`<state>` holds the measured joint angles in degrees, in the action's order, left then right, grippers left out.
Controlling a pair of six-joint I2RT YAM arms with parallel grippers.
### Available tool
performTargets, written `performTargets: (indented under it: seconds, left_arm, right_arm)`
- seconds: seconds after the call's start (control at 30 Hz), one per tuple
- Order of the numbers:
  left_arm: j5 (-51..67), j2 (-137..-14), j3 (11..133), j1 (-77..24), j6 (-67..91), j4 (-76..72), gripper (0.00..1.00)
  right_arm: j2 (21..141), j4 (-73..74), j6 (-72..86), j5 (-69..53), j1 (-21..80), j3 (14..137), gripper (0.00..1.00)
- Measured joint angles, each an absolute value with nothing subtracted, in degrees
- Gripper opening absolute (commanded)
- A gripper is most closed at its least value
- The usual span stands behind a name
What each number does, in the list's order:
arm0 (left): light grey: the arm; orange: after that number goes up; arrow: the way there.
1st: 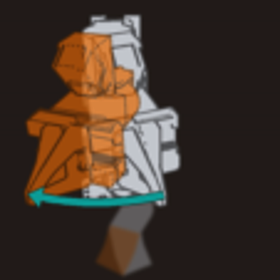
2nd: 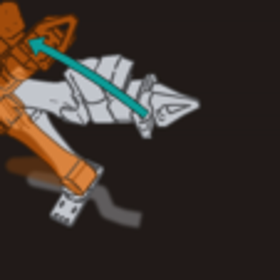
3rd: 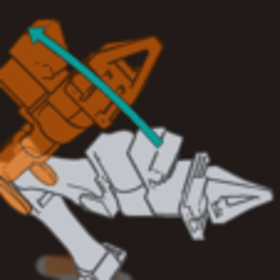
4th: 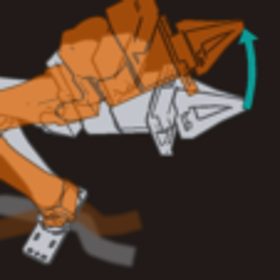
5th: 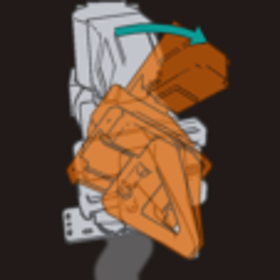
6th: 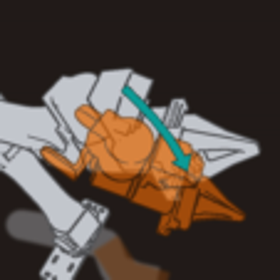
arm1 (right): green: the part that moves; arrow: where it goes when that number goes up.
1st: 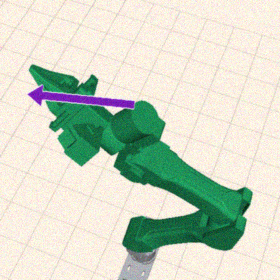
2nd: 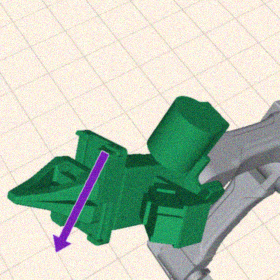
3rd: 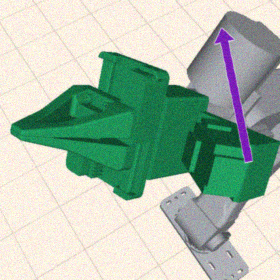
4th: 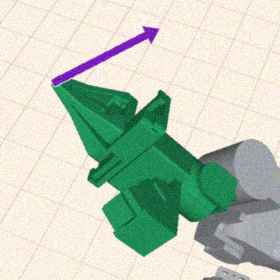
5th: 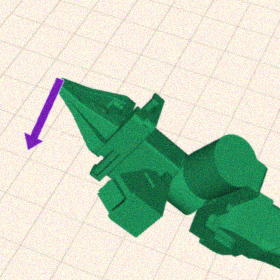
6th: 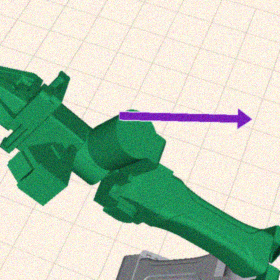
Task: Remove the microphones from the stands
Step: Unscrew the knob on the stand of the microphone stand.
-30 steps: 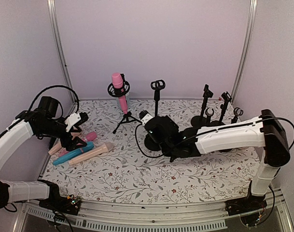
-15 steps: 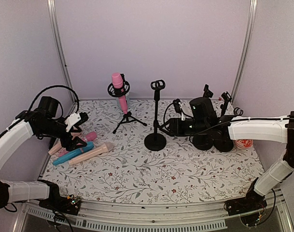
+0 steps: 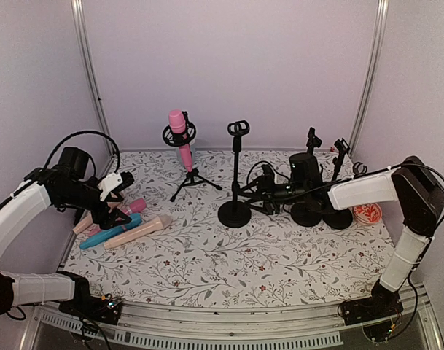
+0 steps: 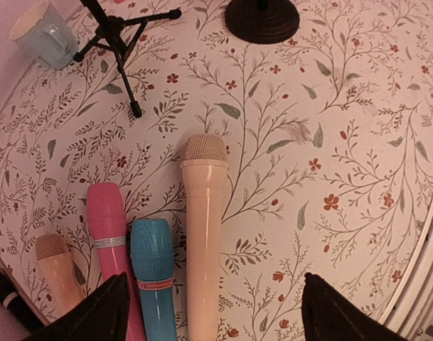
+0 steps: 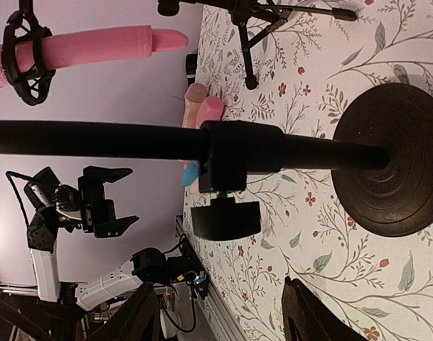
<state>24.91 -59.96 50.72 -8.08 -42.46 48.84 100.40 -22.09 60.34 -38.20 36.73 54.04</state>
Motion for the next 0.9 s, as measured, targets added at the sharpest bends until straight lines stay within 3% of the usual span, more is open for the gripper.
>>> performTargets:
  seconds: [0.23,0.9]
  left_arm:
    - [24.9,-60.0,50.7,-8.1,-42.5,48.8,0.84]
    - [25.1,-60.8,50.7,-8.1,-42.5,48.9,0.84]
  right_arm:
    - [105.2,-27.2,65.5,-41.5,35.8,56.5,0.58]
    - [111.5,-35.8,73.3,-44.3,34.9,59.7,0.28]
